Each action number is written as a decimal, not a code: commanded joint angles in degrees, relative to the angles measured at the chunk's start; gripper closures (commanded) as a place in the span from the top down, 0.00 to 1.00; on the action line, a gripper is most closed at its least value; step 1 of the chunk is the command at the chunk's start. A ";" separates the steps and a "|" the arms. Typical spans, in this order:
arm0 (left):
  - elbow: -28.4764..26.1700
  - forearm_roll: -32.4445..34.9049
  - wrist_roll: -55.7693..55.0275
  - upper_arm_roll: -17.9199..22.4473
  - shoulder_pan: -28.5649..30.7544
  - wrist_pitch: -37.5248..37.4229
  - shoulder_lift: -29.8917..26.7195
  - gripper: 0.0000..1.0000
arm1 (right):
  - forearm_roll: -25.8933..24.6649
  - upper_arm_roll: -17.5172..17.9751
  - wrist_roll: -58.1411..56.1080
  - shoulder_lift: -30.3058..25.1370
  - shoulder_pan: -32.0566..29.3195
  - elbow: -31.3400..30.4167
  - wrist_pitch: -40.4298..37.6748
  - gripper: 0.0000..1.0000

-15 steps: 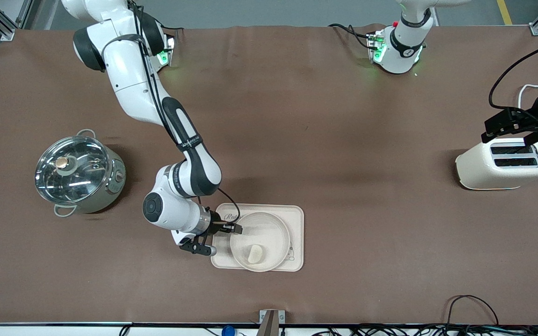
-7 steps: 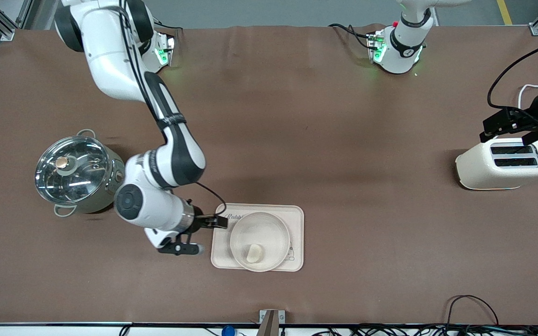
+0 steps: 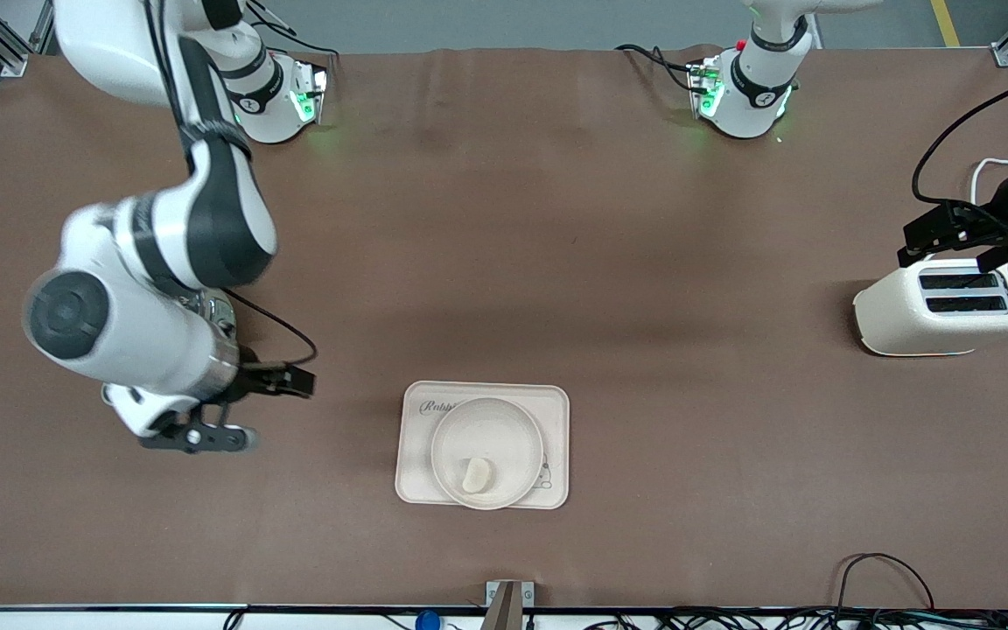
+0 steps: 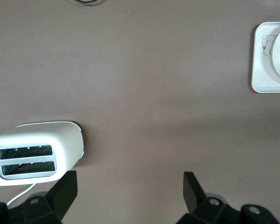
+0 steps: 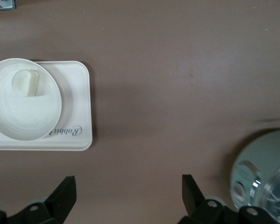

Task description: Place bun in plate and plate on tray

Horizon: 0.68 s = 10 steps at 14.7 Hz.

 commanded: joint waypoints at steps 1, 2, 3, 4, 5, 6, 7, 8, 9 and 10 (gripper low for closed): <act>0.60 -0.07 0.15 -0.10 0.01 -0.87 -0.15 1.00 | -2.15 0.62 -0.53 -6.44 -0.37 -2.68 -2.21 1.00; 0.60 -0.07 0.15 -0.10 0.01 -0.87 -0.15 1.00 | -2.15 0.62 -0.53 -8.29 -0.63 -2.68 -3.79 1.00; 0.60 -0.07 0.15 -0.10 0.01 -0.87 -0.15 1.00 | -2.15 0.53 -1.14 -9.96 -0.90 -2.68 -5.11 1.00; 0.60 -0.07 0.07 -0.10 -0.08 -0.87 -0.15 1.00 | -2.32 0.27 -2.45 -11.28 -0.99 -2.68 -6.08 1.00; 0.60 -0.07 -0.20 -0.10 -0.16 -0.87 -0.24 1.00 | -2.23 0.27 -4.29 -12.60 -1.86 -2.68 -7.13 1.00; 0.60 -0.07 -0.20 -0.10 -0.16 -0.87 -0.24 1.00 | -2.23 0.61 -6.83 -14.27 -3.61 -3.11 -8.97 1.00; 0.60 -0.07 -0.20 -0.19 -0.16 -0.87 -0.24 1.00 | -2.15 0.79 -9.30 -16.46 -5.45 -4.60 -9.77 1.00; 0.60 -0.07 -0.11 -0.19 -0.16 -0.87 -0.16 1.00 | -2.15 1.40 -11.67 -18.74 -7.64 -6.61 -10.21 1.00; 0.51 -0.07 -0.02 -0.19 -0.16 -0.96 -0.24 1.00 | -2.15 2.54 -13.69 -21.38 -10.28 -9.16 -10.22 1.00; 0.51 -0.07 0.06 -0.10 -0.08 -0.96 -0.24 1.00 | -2.23 2.81 -14.32 -23.58 -11.52 -11.27 -10.22 1.00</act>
